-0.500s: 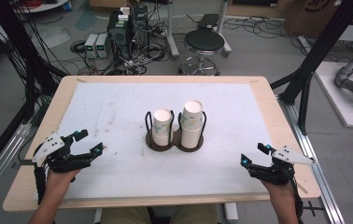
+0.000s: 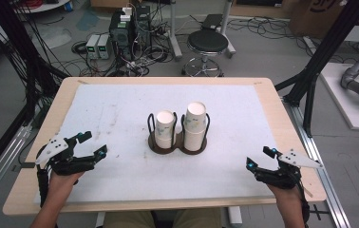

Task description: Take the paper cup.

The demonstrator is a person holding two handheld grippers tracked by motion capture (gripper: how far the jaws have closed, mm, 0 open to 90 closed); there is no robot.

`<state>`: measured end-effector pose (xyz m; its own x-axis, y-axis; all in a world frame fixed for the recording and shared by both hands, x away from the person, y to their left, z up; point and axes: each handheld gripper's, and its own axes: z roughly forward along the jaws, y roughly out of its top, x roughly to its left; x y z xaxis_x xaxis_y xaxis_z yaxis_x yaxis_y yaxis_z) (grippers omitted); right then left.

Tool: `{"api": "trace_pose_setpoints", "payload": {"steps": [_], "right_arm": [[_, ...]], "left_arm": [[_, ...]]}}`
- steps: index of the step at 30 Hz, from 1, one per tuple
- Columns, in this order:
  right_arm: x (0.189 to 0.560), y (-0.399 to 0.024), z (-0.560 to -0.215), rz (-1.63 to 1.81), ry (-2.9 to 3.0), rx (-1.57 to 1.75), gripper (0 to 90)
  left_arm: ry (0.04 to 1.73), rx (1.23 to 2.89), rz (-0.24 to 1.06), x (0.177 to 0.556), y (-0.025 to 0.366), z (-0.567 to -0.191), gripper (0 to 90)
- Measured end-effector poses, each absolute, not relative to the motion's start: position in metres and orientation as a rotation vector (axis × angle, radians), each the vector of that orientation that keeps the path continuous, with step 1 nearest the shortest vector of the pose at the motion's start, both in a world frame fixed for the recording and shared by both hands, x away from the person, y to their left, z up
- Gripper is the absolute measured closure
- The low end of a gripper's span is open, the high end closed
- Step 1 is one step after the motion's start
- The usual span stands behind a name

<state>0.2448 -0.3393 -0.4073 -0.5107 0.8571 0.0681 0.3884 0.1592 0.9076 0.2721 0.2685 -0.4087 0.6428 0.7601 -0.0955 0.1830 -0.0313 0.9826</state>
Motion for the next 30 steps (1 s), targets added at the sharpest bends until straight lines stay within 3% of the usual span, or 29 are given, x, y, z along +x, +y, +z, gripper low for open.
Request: {"api": "trace_pose_setpoints", "payload": {"steps": [14, 30], "right_arm": [[0.241, -0.337, -0.402, 1.329, 1.969, 1.173, 19.1], [0.239, -0.336, -0.404, 1.324, 1.988, 1.176, 19.1]], "left_arm": [[0.701, 1.584, 0.463, 0.298, 0.231, -0.374, 15.7], [0.565, 1.702, 0.358, 0.351, 0.156, -0.335, 15.8]]}}
